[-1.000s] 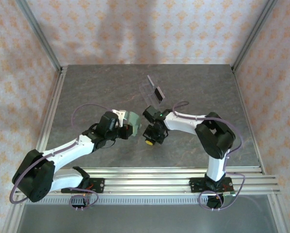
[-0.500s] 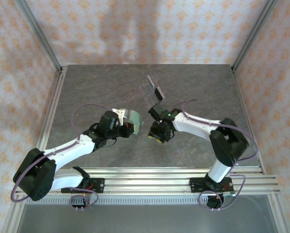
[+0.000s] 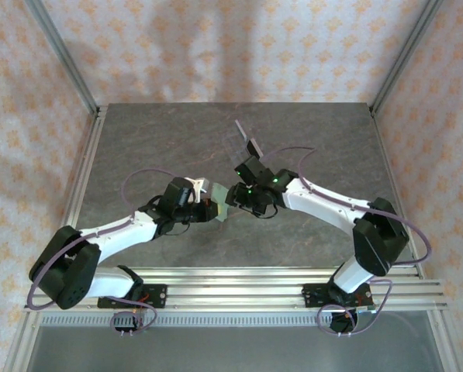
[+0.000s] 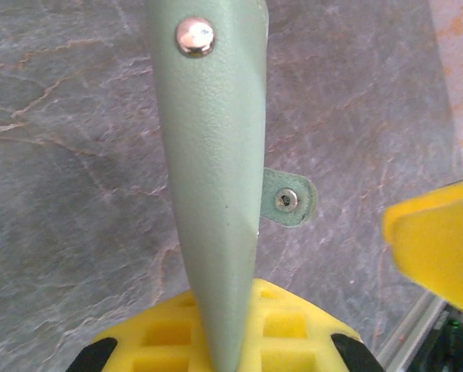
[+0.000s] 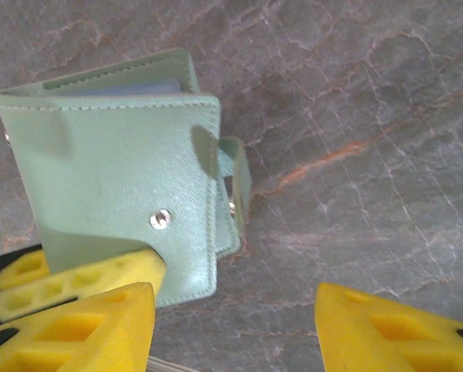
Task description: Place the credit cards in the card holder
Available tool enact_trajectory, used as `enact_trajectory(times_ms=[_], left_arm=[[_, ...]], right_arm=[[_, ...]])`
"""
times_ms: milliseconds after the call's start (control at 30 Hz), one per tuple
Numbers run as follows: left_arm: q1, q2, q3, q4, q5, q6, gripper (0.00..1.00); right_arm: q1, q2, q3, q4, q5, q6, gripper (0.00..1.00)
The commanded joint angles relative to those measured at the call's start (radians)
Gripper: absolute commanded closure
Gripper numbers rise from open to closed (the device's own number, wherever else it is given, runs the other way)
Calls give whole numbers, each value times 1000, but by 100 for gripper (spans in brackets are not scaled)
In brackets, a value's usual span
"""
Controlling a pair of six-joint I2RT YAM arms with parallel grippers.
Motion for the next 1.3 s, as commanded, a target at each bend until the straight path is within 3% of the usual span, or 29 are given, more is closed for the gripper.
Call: enact_trajectory(times_ms=[0, 100, 233, 367, 600, 700, 733, 833, 900, 1033, 1267], left_arm=[[5, 14, 3, 104, 54, -46, 100], [6, 33, -16, 171, 88, -91, 100], [6, 70, -24, 226, 117, -124, 100], [6, 113, -34, 314, 153, -175, 100], [4, 154, -31, 381, 170, -222, 100], [5, 170, -11, 356, 183, -218, 100], [5, 173, -6, 345, 178, -217, 97], [6, 189, -3, 328, 152, -215, 70], [7, 201, 4, 322, 159, -214, 62], [5, 209, 0, 306, 120, -208, 49], [6, 204, 30, 213, 91, -158, 39]], right_arm=[[-1, 48, 14, 14, 39, -2, 45], [-7, 76, 19, 7, 27, -5, 51], [-27, 79, 17, -48, 102, -14, 69], [-54, 71, -21, -32, 93, -31, 85], [-57, 62, -40, -64, 147, -88, 86], [-62, 43, -62, -54, 172, -94, 94], [-63, 38, -65, -54, 168, -92, 99], [-63, 32, -53, -94, 170, -90, 100], [-63, 19, -58, -98, 158, -97, 100], [-49, -11, -66, -107, 136, -125, 100], [-28, -33, -46, -136, 137, -183, 100]])
